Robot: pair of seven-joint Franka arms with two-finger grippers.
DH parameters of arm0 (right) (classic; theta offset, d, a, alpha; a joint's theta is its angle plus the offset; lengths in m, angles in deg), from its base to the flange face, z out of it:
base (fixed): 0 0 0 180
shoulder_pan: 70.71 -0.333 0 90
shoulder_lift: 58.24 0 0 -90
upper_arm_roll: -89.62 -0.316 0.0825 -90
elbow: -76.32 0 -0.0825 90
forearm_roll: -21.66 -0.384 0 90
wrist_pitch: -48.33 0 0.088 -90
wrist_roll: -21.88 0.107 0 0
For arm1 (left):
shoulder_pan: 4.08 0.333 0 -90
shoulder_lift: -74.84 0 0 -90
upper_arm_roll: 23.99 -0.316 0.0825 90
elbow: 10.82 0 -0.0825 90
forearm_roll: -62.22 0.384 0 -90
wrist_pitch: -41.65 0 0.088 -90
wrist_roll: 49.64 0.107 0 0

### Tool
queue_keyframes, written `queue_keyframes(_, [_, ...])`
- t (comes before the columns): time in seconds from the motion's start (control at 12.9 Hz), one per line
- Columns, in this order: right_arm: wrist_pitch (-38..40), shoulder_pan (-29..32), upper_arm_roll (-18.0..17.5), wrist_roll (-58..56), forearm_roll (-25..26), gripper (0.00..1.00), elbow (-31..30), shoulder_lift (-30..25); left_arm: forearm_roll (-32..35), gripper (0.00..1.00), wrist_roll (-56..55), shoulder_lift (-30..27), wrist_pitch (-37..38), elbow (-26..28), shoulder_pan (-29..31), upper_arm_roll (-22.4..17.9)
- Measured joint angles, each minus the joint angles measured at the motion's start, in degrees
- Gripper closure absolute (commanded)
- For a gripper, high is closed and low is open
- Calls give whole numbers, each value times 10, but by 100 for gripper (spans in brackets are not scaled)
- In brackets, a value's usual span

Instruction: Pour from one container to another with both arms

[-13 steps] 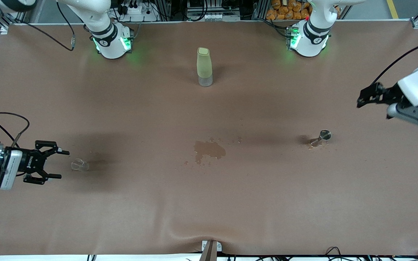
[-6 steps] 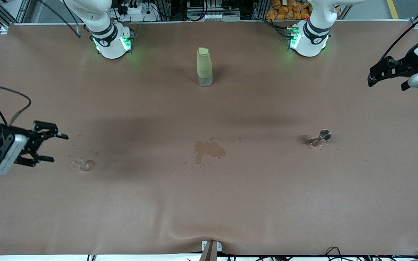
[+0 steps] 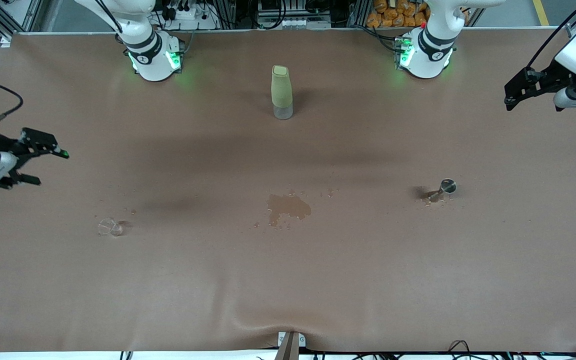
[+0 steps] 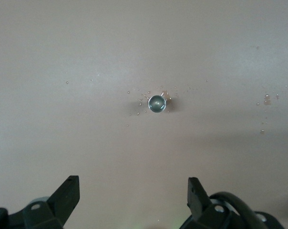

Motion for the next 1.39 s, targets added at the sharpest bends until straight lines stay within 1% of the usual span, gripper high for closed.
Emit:
queue_keyframes(0.08, [6,-16,12,35,18,0,0,-12,-3,0,-3,0,0,0,0,0])
queue_keyframes(0.15, [12,-28,17,79,40,0,0,-25,-10,0,-8,0,0,0,0,-2])
queue_keyframes(0.31, [22,-46,18,175,79,0,0,-48,-16,0,-20,2,0,0,0,-7])
queue_keyframes(0.54, [45,-52,20,295,97,0,0,-69,-33,0,-47,2,1,0,0,-10])
queue_keyframes(0.77, [66,-52,22,421,112,0,0,-97,-35,0,-52,3,9,1,0,-12])
queue_keyframes(1.0, [74,-53,22,450,121,0,-1,-122,-36,0,-66,3,9,1,-5,-12])
queue_keyframes(1.39, [79,-68,22,459,122,0,-6,-127,-36,0,-79,3,11,1,-8,-16])
